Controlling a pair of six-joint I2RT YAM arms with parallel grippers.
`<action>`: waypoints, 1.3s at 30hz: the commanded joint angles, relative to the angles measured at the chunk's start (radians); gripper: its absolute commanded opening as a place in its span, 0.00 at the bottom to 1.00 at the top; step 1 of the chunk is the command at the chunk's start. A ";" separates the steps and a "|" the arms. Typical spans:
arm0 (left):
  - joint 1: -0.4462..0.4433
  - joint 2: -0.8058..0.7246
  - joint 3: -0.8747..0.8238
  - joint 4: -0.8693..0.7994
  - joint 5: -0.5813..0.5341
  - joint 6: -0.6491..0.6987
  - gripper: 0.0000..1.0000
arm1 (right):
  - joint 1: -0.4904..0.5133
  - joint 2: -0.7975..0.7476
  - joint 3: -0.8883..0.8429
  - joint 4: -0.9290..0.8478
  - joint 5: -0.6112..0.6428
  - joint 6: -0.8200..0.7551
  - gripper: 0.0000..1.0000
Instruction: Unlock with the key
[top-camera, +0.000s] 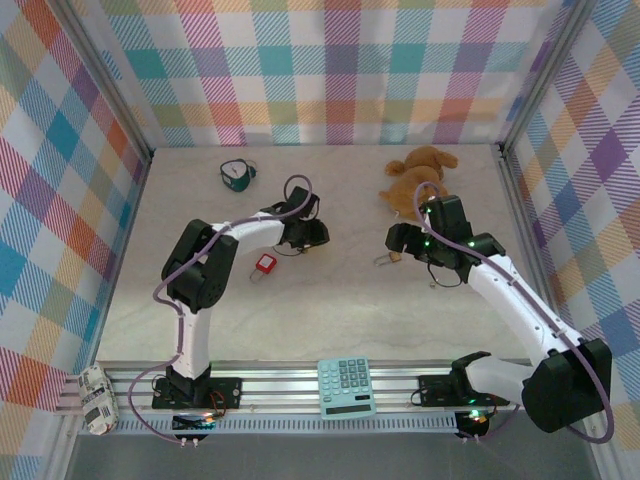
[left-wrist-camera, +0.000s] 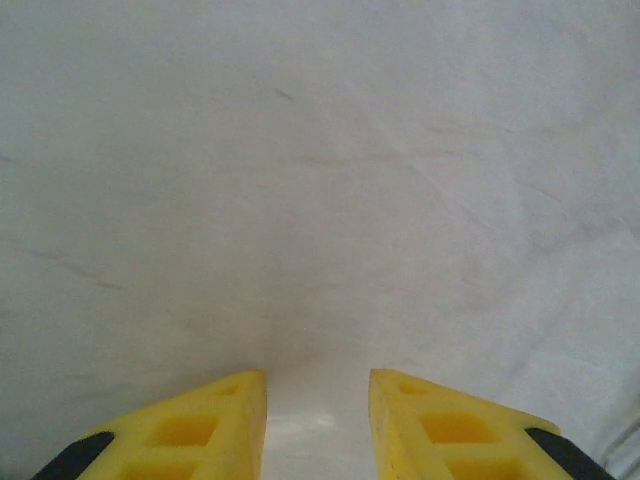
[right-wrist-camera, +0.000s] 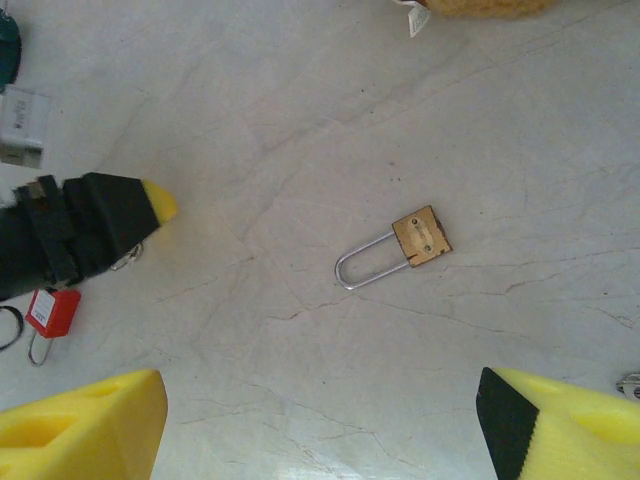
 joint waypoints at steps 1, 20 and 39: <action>-0.055 -0.004 -0.061 0.048 0.079 -0.071 0.32 | 0.005 -0.027 0.014 -0.034 0.015 -0.023 0.82; 0.124 -0.691 -0.366 -0.220 -0.369 0.056 0.64 | 0.263 0.267 0.132 0.051 0.152 0.163 0.66; 0.159 -1.422 -0.861 -0.293 -0.525 -0.106 0.86 | 0.498 0.922 0.691 -0.053 0.224 0.288 0.32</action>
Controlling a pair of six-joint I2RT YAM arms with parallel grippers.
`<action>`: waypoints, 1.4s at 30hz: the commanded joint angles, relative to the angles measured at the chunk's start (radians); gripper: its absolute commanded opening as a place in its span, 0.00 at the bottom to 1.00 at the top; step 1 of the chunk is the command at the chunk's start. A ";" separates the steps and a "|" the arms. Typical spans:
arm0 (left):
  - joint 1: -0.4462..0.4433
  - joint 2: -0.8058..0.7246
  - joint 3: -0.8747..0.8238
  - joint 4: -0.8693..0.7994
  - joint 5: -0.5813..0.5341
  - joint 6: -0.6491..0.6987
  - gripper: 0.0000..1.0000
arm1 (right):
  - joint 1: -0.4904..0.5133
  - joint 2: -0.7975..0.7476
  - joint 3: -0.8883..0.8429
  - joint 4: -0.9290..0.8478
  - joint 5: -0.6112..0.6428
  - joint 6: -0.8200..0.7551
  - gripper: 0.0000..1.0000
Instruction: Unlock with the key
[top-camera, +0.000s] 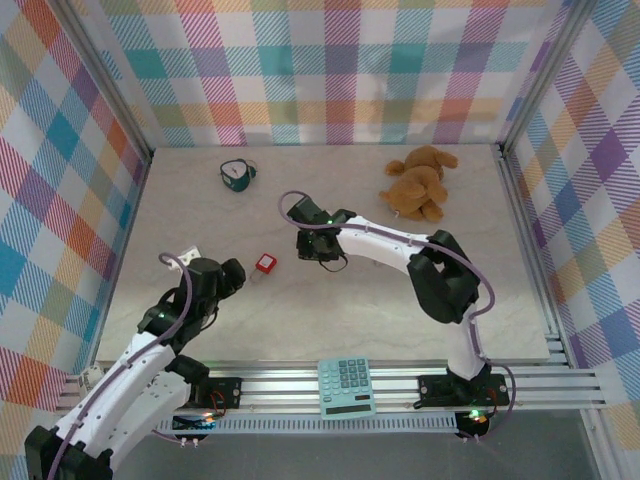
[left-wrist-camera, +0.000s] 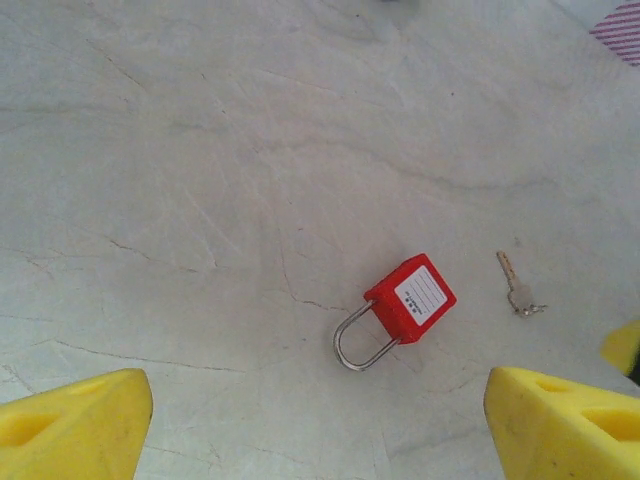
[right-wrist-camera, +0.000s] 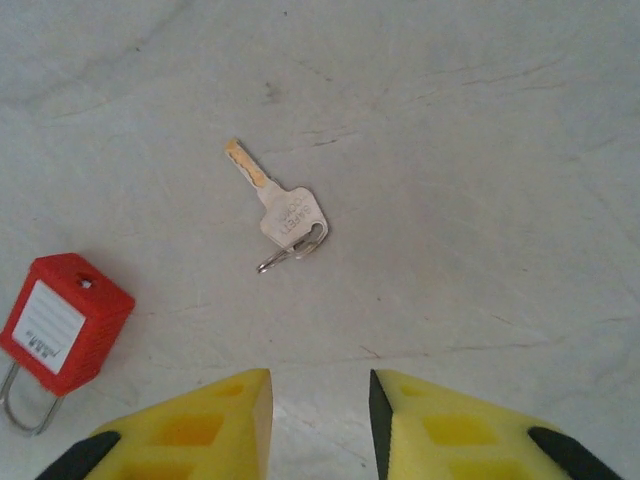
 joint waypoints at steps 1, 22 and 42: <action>0.009 -0.032 -0.014 -0.024 -0.005 -0.029 0.87 | 0.005 0.038 0.065 -0.057 0.008 0.035 0.32; 0.009 -0.002 -0.030 0.028 0.089 -0.018 0.86 | 0.003 0.235 0.309 -0.193 0.054 -0.019 0.37; 0.010 -0.002 -0.045 0.037 0.092 -0.020 0.86 | 0.004 0.240 0.308 -0.183 0.023 -0.025 0.24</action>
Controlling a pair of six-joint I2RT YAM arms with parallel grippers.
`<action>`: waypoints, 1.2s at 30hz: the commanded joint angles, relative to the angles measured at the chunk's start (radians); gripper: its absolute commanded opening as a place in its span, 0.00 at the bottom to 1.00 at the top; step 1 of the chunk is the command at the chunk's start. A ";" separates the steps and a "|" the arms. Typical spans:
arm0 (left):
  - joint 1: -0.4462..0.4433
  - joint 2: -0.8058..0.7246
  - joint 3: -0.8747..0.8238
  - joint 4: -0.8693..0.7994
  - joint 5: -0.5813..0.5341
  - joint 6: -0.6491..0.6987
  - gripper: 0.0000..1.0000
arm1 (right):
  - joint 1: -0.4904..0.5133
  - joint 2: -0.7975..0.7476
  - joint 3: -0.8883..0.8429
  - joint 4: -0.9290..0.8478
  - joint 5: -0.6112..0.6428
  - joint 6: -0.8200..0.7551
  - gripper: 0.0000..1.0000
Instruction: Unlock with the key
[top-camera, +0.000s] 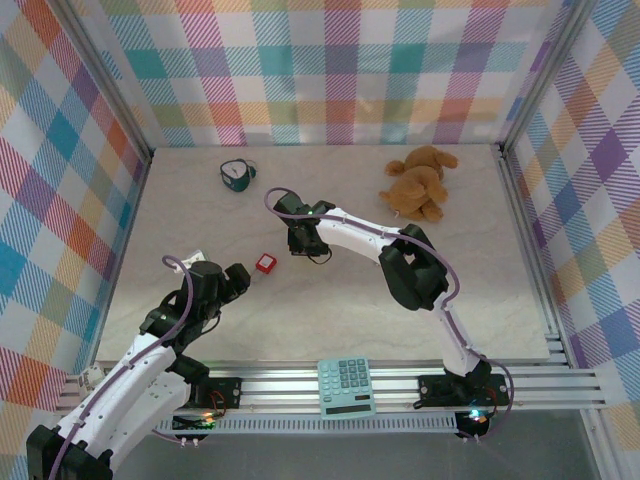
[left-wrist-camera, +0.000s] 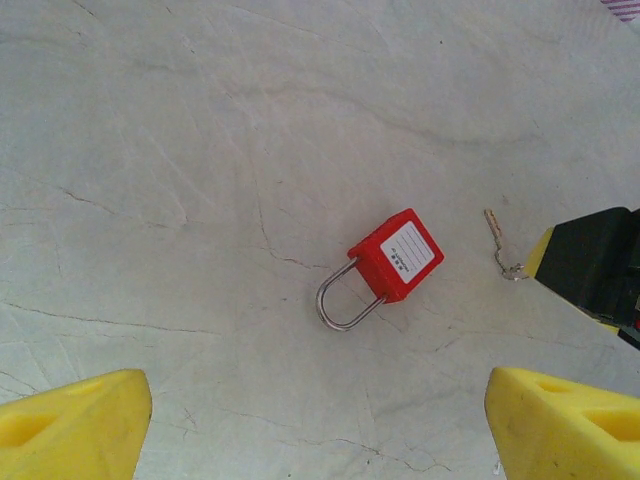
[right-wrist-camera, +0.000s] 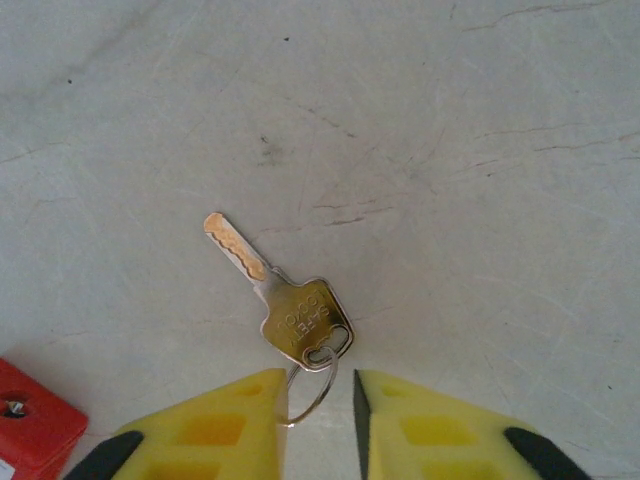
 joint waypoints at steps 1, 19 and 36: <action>0.009 -0.012 -0.018 0.026 0.005 -0.002 0.86 | 0.003 0.005 0.013 -0.020 -0.011 -0.010 0.23; 0.009 -0.014 -0.023 0.033 0.007 0.003 0.87 | 0.004 0.009 0.009 -0.006 -0.052 0.004 0.22; 0.010 -0.016 -0.020 0.026 0.005 0.010 0.87 | 0.000 -0.016 -0.001 -0.009 -0.021 -0.019 0.09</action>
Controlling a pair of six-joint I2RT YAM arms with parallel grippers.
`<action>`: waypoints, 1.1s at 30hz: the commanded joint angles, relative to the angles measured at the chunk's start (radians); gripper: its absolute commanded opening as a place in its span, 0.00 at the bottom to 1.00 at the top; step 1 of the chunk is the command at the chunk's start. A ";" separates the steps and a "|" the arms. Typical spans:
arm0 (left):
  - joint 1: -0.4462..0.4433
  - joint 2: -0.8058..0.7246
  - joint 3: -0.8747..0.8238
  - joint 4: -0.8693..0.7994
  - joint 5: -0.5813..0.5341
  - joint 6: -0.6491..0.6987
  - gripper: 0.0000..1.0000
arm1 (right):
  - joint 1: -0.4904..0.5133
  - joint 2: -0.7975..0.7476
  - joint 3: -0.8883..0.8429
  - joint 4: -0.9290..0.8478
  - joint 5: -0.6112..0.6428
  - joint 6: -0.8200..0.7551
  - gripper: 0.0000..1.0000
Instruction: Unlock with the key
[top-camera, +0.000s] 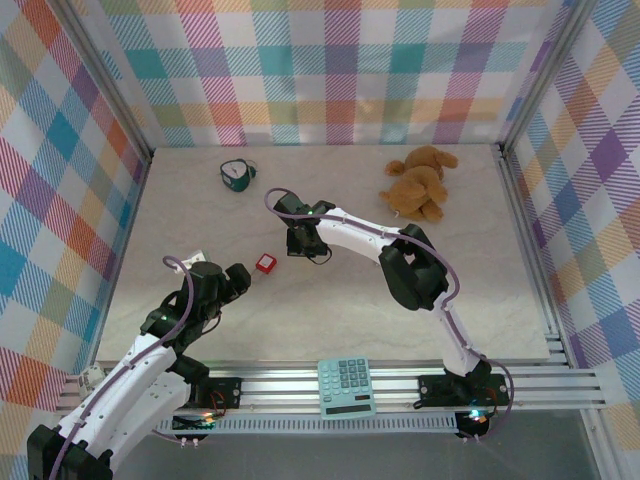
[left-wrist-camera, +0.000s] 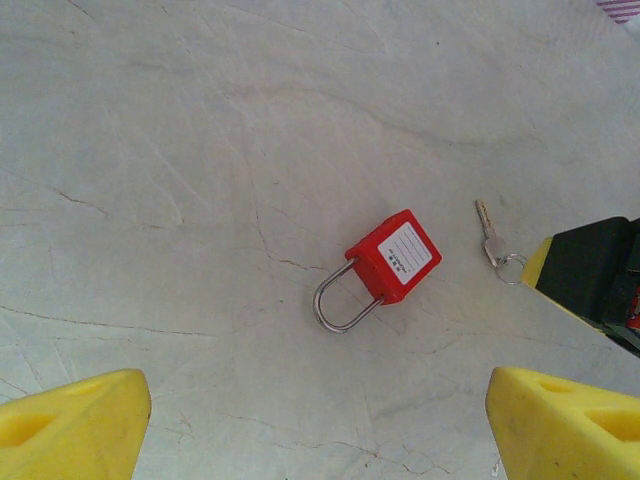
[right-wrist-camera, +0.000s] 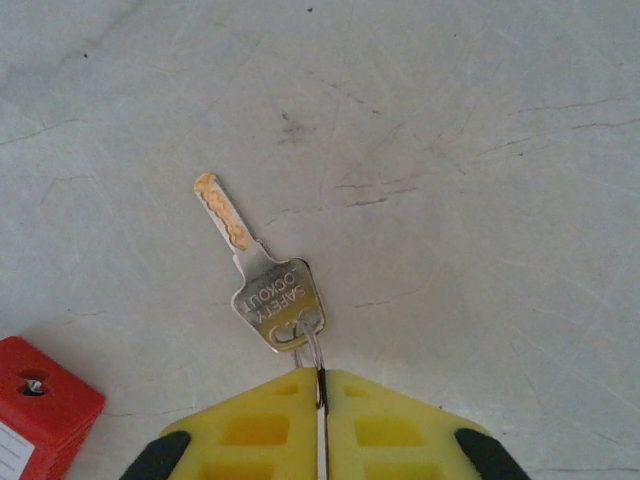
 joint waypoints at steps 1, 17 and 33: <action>0.010 -0.013 -0.009 0.007 0.002 0.011 0.87 | 0.002 -0.020 -0.004 -0.009 0.023 -0.022 0.09; 0.009 0.014 0.000 0.120 0.137 0.116 0.84 | 0.001 -0.218 -0.128 0.065 0.072 -0.135 0.06; -0.265 0.036 -0.161 0.735 0.082 0.291 0.60 | 0.000 -0.589 -0.318 0.011 0.110 -0.233 0.05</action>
